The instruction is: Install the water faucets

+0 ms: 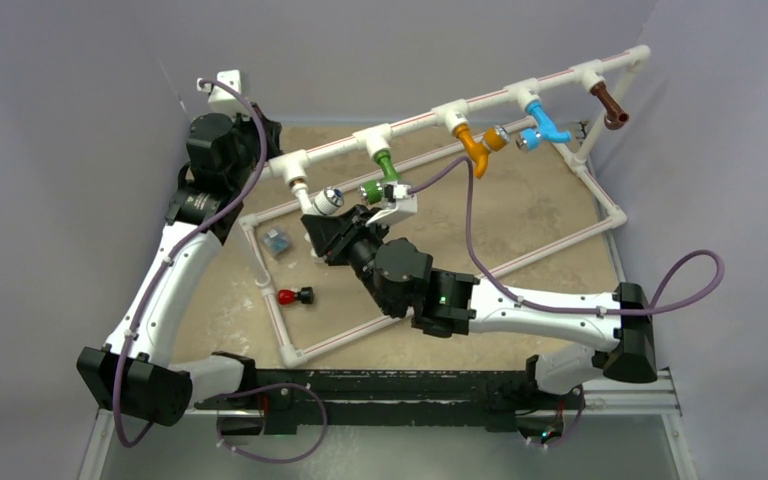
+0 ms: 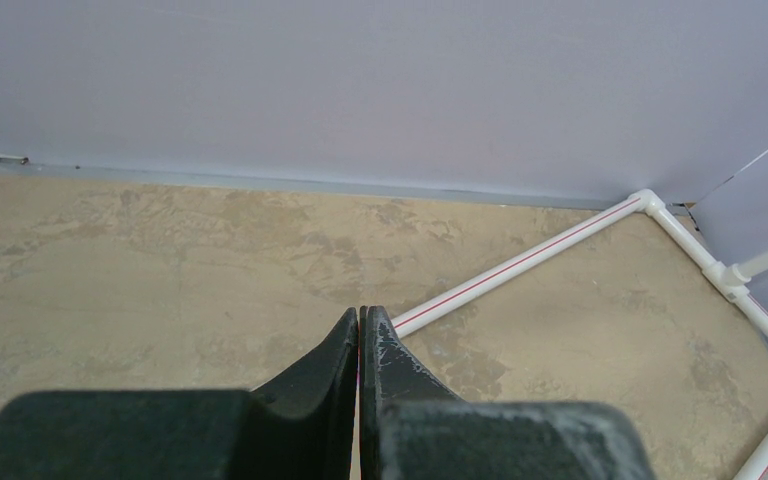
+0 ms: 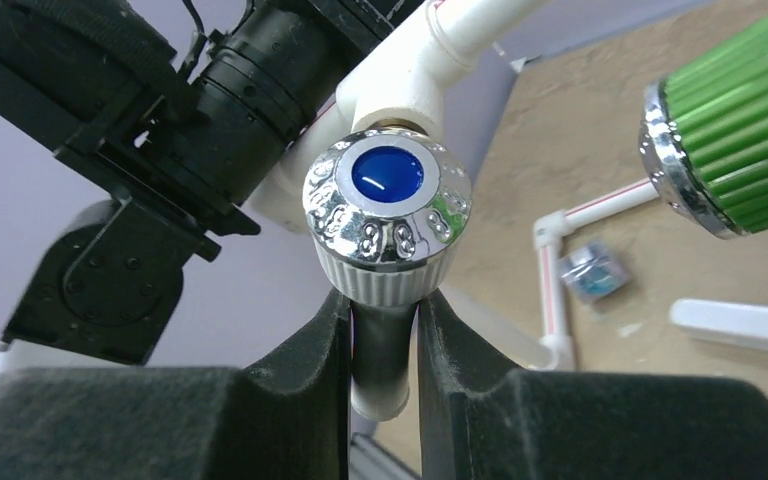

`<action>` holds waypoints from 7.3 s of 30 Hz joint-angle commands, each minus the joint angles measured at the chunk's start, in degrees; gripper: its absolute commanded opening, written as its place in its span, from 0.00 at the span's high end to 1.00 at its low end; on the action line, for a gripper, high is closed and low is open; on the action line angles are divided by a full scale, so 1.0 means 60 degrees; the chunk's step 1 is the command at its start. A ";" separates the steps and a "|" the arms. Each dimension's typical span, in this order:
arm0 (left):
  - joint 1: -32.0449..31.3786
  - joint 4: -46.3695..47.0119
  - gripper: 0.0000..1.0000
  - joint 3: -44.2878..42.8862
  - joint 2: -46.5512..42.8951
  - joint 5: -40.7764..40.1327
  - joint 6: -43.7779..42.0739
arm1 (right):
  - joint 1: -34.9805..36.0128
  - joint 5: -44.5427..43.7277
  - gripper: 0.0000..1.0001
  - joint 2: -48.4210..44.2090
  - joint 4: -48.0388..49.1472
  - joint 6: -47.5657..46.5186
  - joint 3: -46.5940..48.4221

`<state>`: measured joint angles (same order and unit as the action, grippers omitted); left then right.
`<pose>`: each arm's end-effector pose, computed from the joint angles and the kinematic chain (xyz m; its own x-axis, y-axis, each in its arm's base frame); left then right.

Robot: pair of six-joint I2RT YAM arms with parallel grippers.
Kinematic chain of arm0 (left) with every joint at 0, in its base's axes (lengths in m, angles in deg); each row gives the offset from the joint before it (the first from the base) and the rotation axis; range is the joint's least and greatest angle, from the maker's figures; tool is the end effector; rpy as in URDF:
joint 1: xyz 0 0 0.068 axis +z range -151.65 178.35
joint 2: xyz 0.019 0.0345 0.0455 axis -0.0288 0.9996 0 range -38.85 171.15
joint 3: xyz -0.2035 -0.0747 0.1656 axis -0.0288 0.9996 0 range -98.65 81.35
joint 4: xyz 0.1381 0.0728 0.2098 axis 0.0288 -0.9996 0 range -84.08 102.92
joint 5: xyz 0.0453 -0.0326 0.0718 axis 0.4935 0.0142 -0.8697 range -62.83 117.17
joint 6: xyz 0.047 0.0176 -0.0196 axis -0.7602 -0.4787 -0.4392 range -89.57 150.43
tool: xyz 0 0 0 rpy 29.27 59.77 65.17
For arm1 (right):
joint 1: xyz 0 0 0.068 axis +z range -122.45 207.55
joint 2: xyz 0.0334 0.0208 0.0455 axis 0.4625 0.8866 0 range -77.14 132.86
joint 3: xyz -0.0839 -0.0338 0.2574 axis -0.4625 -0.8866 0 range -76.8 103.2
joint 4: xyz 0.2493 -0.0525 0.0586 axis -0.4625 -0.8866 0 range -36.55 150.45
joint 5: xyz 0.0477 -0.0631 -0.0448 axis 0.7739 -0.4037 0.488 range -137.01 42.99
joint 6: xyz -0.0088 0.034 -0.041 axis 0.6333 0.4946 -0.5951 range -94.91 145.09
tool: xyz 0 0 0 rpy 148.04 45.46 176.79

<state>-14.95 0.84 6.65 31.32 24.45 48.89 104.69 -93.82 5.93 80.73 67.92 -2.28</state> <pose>0.2715 -0.0624 0.4267 -0.1795 -0.2825 -0.9423 0.1341 0.9419 -0.3079 0.1000 0.3214 0.4185 -0.3123 0.7221 -0.6173 -0.4036 0.4874 0.7743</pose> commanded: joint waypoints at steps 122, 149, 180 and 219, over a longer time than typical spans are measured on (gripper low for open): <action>-0.0241 -0.1840 1.00 0.0613 -0.0359 0.0629 -0.0103 | -0.1769 0.7276 0.15 -0.2536 -0.6797 -0.4297 0.2722; -0.0230 -0.1899 1.00 0.0613 -0.0185 0.0483 -0.0176 | 0.0559 0.4472 0.27 -0.1754 -0.5989 -1.6847 0.2276; -0.0215 -0.1884 1.00 0.0613 -0.0185 0.0640 -0.0165 | 0.1528 0.1952 0.27 -0.0437 0.3200 -2.4514 -0.1788; -0.0215 -0.1891 1.00 0.0599 -0.0152 0.0805 -0.0147 | 0.0259 0.2308 0.85 0.0694 0.4164 -2.2160 -0.1447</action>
<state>-15.65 -1.65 7.68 29.12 24.97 48.67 107.01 -77.73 8.99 100.64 -69.47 -12.73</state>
